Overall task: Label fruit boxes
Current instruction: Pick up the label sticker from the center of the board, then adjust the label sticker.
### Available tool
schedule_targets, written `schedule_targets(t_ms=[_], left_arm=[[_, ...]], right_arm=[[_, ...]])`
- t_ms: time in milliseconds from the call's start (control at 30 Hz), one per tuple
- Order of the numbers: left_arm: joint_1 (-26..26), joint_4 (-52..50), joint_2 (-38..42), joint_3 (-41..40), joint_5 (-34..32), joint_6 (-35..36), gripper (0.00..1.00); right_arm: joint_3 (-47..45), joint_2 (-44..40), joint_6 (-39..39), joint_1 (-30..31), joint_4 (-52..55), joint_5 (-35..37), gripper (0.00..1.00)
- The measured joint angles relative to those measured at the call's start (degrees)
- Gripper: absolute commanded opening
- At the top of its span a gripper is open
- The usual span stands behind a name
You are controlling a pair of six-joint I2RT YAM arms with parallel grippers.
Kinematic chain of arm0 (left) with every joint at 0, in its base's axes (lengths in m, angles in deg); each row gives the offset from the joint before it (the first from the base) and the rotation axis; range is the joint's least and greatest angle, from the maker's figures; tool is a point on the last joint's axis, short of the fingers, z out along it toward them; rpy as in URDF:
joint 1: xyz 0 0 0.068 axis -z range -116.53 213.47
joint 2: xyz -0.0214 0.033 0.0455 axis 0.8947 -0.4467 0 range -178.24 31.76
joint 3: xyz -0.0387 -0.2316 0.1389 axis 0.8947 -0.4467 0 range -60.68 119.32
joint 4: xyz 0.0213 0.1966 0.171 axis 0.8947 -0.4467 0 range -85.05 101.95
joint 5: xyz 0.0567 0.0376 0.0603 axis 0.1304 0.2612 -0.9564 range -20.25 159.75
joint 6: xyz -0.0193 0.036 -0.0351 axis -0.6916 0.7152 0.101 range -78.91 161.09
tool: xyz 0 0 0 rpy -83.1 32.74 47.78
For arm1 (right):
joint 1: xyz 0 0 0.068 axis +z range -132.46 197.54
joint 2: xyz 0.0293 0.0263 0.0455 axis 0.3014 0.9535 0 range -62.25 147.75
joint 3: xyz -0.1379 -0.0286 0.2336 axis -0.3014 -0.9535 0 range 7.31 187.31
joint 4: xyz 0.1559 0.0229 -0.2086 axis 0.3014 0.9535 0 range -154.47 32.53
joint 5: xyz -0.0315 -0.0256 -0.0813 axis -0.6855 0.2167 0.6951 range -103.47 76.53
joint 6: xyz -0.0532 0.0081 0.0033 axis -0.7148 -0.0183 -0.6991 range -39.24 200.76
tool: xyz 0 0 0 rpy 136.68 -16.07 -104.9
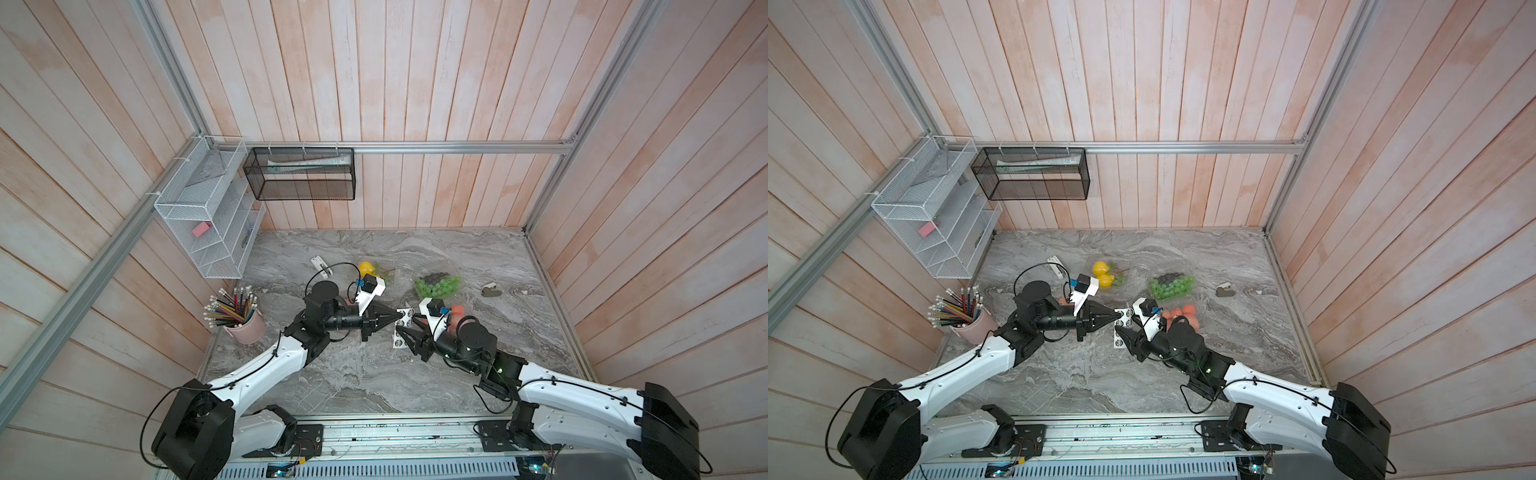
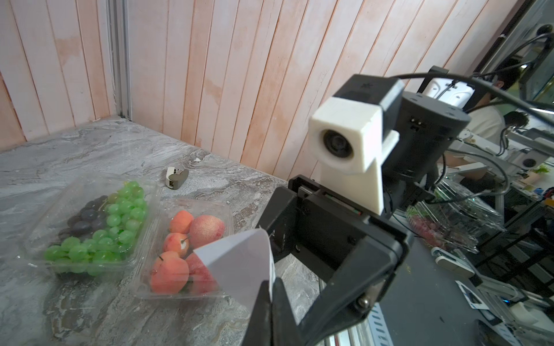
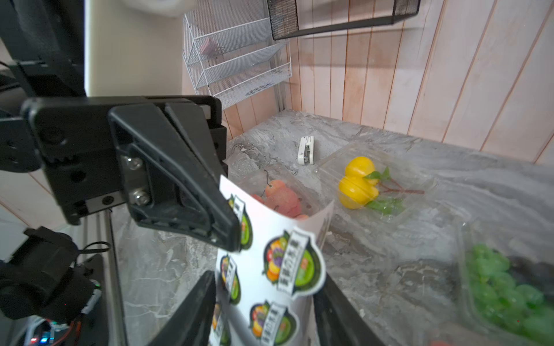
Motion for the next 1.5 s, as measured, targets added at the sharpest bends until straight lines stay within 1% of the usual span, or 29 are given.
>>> schedule_targets(t_ms=[67,100,233,333,533,700,733,867,933,1200,1267,1433,1500], left_arm=[[0.0,-1.1,0.7,0.0,0.2,3.0,0.0],[0.0,-1.6,1.2,0.0,0.3,4.5,0.0],[0.0,-4.0,3.7,0.0,1.5,11.5,0.0],[0.0,-5.4,4.6,0.0,3.1,16.0,0.0],[0.0,-7.1,4.7,0.0,5.8,21.2,0.0],[0.0,-8.0,4.7,0.0,6.7,23.4,0.0],[0.0,-8.2,4.7,0.0,6.9,23.7,0.0],[0.0,-8.6,4.7,0.0,7.3,24.5,0.0],[0.0,-8.8,4.7,0.0,7.3,24.8,0.0],[0.0,-8.9,4.9,0.0,7.3,25.0,0.0],[0.0,-8.9,4.9,0.0,7.3,25.2,0.0],[0.0,-8.9,4.9,0.0,7.3,25.4,0.0],[0.0,-8.8,4.9,0.0,7.3,25.3,0.0]], right_arm=[[-1.6,-2.9,-1.9,-1.2,0.5,-1.8,0.78],[-2.1,-4.2,-2.6,-1.7,0.8,-2.8,0.79],[-2.7,-9.4,-6.4,-4.9,4.1,-9.2,0.79],[-2.6,-11.6,-9.1,-8.0,6.3,-14.8,0.78],[-0.2,-11.3,-14.1,-13.1,11.3,-25.3,0.78],[4.1,-8.6,-15.6,-15.9,12.2,-32.5,0.77],[4.6,-8.2,-15.8,-16.3,12.2,-33.8,0.75],[5.5,-6.5,-15.9,-17.5,11.9,-38.2,0.6],[5.8,-5.5,-16.3,-18.1,11.8,-40.2,0.5],[6.1,-4.8,-16.8,-19.5,11.7,-44.6,0.23],[6.1,-4.8,-16.8,-19.5,11.7,-45.3,0.2],[6.2,-4.8,-16.9,-19.5,11.7,-45.8,0.21],[6.2,-4.8,-16.9,-19.6,11.8,-45.8,0.19]])
